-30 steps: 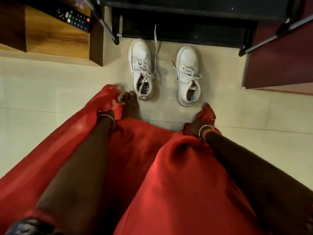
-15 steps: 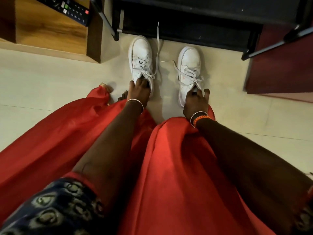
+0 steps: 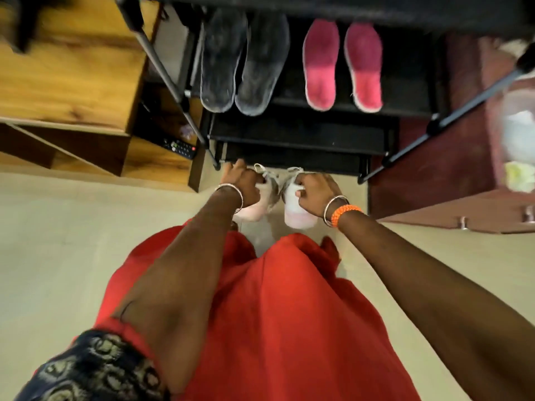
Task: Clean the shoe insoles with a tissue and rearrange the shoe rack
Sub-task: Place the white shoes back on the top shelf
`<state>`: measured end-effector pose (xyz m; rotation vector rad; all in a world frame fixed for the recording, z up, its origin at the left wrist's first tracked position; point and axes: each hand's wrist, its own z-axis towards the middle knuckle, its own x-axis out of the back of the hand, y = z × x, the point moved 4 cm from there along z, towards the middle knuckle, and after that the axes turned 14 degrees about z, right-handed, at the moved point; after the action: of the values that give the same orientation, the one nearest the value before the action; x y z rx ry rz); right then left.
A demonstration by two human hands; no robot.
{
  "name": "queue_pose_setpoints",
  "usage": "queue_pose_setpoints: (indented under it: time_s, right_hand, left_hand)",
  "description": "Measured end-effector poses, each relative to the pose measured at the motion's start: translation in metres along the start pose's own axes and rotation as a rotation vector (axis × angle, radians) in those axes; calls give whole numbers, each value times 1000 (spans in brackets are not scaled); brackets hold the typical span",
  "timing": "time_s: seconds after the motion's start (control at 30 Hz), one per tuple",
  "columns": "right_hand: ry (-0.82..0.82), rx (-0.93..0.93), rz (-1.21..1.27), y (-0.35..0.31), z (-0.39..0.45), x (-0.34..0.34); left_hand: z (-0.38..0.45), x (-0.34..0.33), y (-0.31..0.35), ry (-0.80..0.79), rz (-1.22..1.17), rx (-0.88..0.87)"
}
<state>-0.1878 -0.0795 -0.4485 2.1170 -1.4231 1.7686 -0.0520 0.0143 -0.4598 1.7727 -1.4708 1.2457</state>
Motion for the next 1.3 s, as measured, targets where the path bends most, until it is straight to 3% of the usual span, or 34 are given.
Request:
queue_pose_setpoints:
  time_s: [0.1, 0.37, 0.63, 0.93, 1.03, 1.3]
  right_hand:
    - [153, 24, 260, -27, -34, 51]
    - [413, 264, 471, -130, -119, 182]
    - [431, 360, 530, -180, -176, 318]
    - [597, 546, 502, -206, -255, 440]
    - [652, 569, 498, -206, -262, 472]
    - [860, 598, 487, -199, -267, 500]
  left_hand:
    - [-32, 59, -2, -31, -133, 16]
    - [-119, 238, 6, -3, -379, -64]
    - [-187, 376, -7, 212, -569, -147]
    - [-231, 500, 13, 518, -701, -359]
    - [-236, 532, 25, 617, -639, -410]
    - [-230, 561, 32, 798, -550, -415]
